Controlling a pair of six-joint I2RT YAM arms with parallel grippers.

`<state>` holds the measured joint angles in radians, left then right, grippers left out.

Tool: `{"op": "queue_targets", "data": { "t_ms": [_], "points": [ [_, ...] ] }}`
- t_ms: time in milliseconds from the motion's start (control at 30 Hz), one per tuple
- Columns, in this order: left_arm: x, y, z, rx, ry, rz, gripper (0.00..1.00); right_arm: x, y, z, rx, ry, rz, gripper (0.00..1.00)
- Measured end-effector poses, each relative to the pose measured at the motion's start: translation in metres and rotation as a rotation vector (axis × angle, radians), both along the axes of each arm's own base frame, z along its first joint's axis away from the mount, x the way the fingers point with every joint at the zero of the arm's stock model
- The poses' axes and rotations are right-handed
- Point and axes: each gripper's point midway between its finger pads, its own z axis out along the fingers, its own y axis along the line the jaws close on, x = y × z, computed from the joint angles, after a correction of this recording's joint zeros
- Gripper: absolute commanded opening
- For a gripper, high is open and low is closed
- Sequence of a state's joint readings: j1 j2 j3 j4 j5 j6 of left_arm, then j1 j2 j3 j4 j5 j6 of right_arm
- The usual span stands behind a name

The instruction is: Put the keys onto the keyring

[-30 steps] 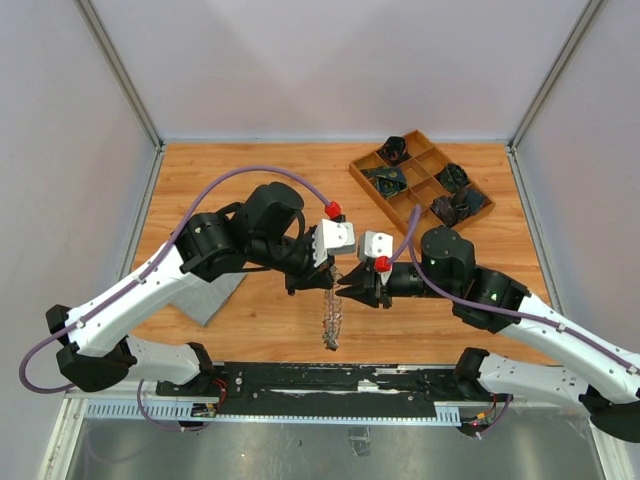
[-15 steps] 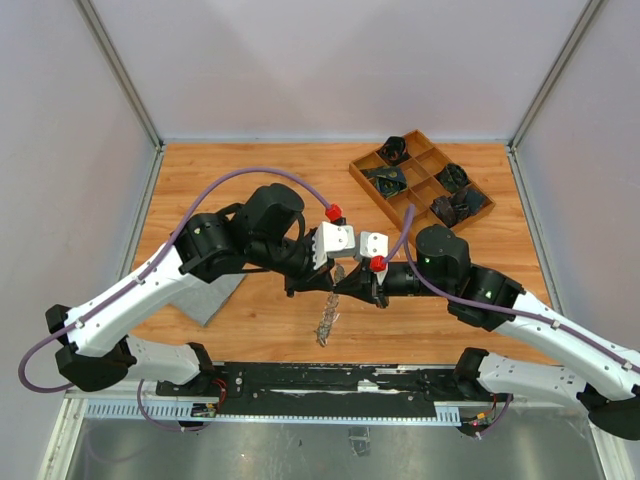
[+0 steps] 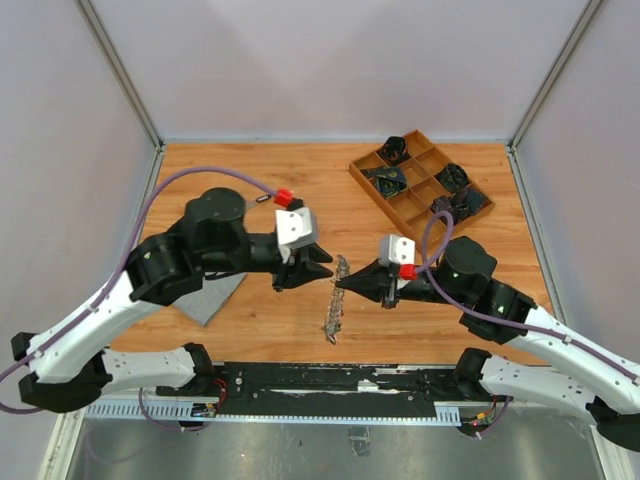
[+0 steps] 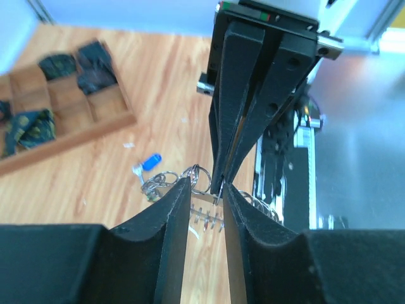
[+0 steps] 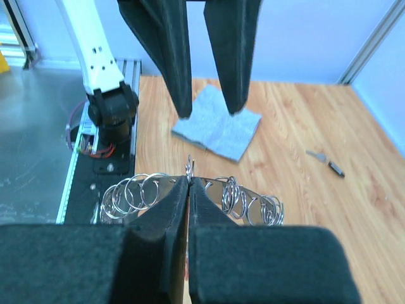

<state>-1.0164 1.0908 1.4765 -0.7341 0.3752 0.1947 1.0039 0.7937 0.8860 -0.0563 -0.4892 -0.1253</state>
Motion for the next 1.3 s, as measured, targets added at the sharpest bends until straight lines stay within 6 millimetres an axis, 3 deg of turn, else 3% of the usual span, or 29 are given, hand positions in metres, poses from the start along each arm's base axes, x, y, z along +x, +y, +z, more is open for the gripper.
{"op": "queue_targets", "data": {
  "t_ms": [133,300,500,733,900,1000,1067,1300],
  "points": [
    [-0.007,0.011,0.027,-0.167,-0.053,0.024,0.3,-0.002,0.0,0.021,0.12,-0.035,0.0,0.0],
    [-0.014,0.01,0.048,-0.302,-0.074,0.005,0.3,-0.005,0.0,0.053,0.261,-0.076,0.014,0.0],
    [-0.013,0.002,0.053,-0.335,-0.07,-0.014,0.31,-0.013,-0.002,0.086,0.385,-0.136,0.054,0.0],
    [-0.02,0.001,0.064,-0.376,-0.086,-0.051,0.29,-0.019,-0.001,0.097,0.428,-0.156,0.092,0.0],
    [-0.023,0.001,0.064,-0.379,-0.082,-0.068,0.16,-0.021,-0.001,0.097,0.43,-0.159,0.101,0.0],
    [-0.025,0.0,0.064,-0.379,-0.078,-0.083,0.02,-0.022,-0.001,0.098,0.431,-0.16,0.104,0.0],
    [-0.025,-0.001,0.063,-0.377,-0.077,-0.089,0.0,-0.022,-0.001,0.097,0.429,-0.16,0.108,0.01],
    [-0.026,-0.006,0.059,-0.339,-0.064,-0.109,0.01,-0.022,-0.003,0.095,0.398,-0.162,0.103,0.16]
  ]
}}
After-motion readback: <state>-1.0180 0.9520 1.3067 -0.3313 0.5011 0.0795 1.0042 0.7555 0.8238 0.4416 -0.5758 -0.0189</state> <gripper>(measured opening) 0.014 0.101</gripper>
